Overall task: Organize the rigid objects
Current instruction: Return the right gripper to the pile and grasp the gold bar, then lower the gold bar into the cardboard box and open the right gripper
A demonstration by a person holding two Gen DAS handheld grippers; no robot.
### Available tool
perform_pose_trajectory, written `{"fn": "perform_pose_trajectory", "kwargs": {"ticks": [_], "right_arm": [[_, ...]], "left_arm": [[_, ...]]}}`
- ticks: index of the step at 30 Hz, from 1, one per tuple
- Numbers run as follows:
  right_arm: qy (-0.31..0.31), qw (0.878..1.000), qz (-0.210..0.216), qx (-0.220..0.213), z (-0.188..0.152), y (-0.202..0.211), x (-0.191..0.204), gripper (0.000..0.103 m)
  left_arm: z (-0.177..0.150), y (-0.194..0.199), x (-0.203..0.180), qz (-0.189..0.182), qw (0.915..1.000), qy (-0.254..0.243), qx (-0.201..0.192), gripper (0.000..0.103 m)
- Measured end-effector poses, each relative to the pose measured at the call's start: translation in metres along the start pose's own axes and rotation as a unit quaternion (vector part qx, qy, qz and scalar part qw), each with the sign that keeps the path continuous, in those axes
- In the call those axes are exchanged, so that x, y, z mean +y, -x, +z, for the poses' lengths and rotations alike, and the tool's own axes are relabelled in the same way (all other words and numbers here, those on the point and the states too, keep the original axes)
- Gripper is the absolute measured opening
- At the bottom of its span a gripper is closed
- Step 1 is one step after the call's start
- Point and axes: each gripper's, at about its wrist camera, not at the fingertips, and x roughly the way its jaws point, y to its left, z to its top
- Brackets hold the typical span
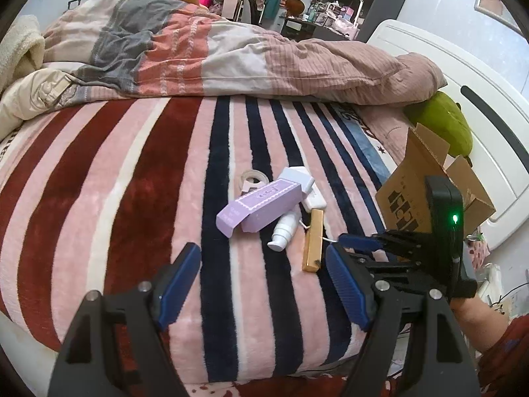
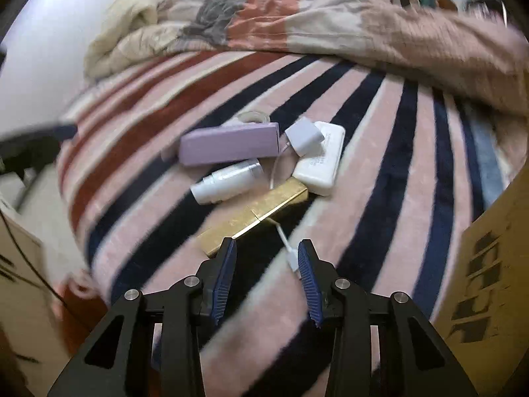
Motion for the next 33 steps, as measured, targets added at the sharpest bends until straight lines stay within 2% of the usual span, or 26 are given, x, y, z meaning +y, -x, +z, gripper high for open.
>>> {"fn": "perform_pose_trajectory", "kwargs": {"ticks": [3,6,9,10,13,16,19,21,25,28,30,33], "right_arm": [[-0.042,0.999,0.032,-0.009,0.004,-0.01,-0.003,0.035],[-0.045,0.999,0.015,-0.007,0.007,-0.024,0.003,0.035],[-0.018,1.0,-0.01,-0.013,0.008,-0.029,0.011,0.033],[-0.007,1.0,-0.012,-0.013,0.006,-0.027,0.015,0.027],[0.027,1.0,0.0,-0.004,0.003,-0.017,0.018,0.017],[0.057,0.998,0.029,0.025,-0.005,-0.006,0.015,0.014],[0.086,0.995,-0.004,0.042,-0.012,0.001,0.016,0.014],[0.099,0.994,-0.016,0.036,-0.014,0.003,0.018,0.015],[0.084,0.996,-0.002,0.03,-0.011,-0.01,0.016,0.02],[0.098,0.994,-0.023,0.03,-0.008,-0.021,0.021,0.013],[0.117,0.993,-0.023,0.017,-0.005,-0.014,0.027,0.013],[0.14,0.99,0.003,-0.013,0.001,0.013,0.038,0.013]], "left_arm": [[0.0,0.0,0.002,0.003,1.0,0.0,0.003,0.076],[-0.002,0.001,0.004,0.007,1.0,0.001,0.004,0.076],[-0.004,0.003,0.009,0.009,0.9999,0.005,0.004,0.076],[-0.005,0.003,0.011,0.01,0.9999,0.007,0.005,0.076],[-0.006,0.002,0.012,0.011,0.9999,0.009,0.007,0.076],[-0.004,0.001,0.01,0.007,0.9999,0.005,0.009,0.076],[-0.003,-0.001,0.007,0.003,0.9999,0.0,0.01,0.076],[-0.001,-0.003,0.004,0.003,0.9999,-0.002,0.011,0.076],[-0.003,-0.006,-0.001,0.002,0.9999,-0.003,0.016,0.076],[-0.004,-0.007,-0.003,0.004,0.9998,-0.005,0.019,0.076],[-0.002,-0.007,-0.005,0.002,0.9998,-0.007,0.018,0.076],[0.012,-0.005,-0.016,-0.022,0.9997,-0.008,0.007,0.076]]}}
